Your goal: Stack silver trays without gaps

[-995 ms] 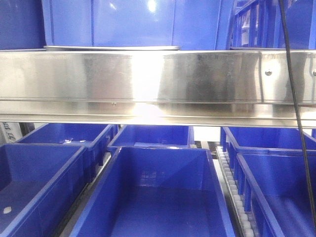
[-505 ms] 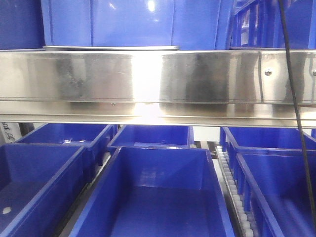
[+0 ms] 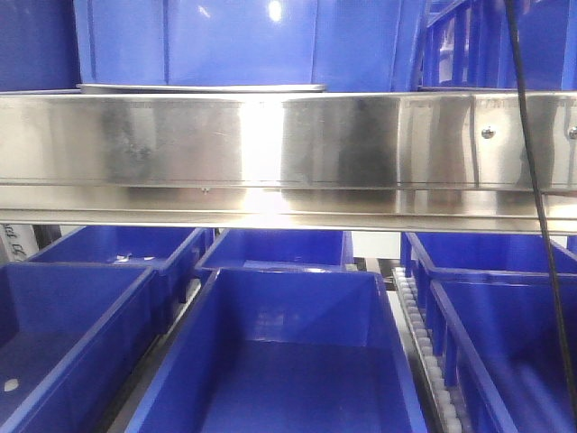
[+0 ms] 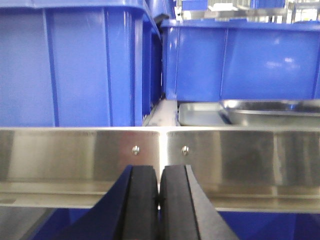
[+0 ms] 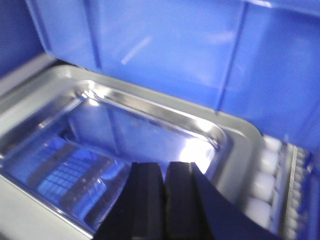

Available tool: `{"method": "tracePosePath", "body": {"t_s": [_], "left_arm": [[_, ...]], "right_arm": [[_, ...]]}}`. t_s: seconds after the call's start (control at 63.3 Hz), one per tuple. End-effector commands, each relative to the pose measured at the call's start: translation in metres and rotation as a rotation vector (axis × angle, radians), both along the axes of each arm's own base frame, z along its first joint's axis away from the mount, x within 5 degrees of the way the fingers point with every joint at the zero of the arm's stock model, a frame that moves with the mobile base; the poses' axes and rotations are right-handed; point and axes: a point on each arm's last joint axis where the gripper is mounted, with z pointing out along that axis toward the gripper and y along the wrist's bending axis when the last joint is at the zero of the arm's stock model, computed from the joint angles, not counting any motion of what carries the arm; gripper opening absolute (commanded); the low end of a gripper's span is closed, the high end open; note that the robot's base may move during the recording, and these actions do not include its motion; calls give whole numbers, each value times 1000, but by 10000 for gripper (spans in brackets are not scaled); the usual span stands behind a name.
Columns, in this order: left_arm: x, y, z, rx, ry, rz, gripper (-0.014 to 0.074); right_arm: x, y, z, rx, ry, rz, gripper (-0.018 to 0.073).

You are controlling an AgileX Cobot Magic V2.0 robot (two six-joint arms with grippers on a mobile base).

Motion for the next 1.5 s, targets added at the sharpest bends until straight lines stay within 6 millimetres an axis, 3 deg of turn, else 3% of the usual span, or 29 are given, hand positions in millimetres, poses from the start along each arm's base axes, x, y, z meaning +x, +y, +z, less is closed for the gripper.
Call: {"method": "tracePosePath", "body": {"t_s": [0.0,0.647,1.484], "left_arm": [[-1,-1,2,28,-15,-8,11],[-2,-5,11,-19,-111,-84,11],[-2,-5,11,-20,-120,-85,11]], "right_arm": [[-1,2,10,18,-63,31,-71],[-1,12,25,127,-212,128,-71],[-1,13,26,134,-223,135,-71]]}}
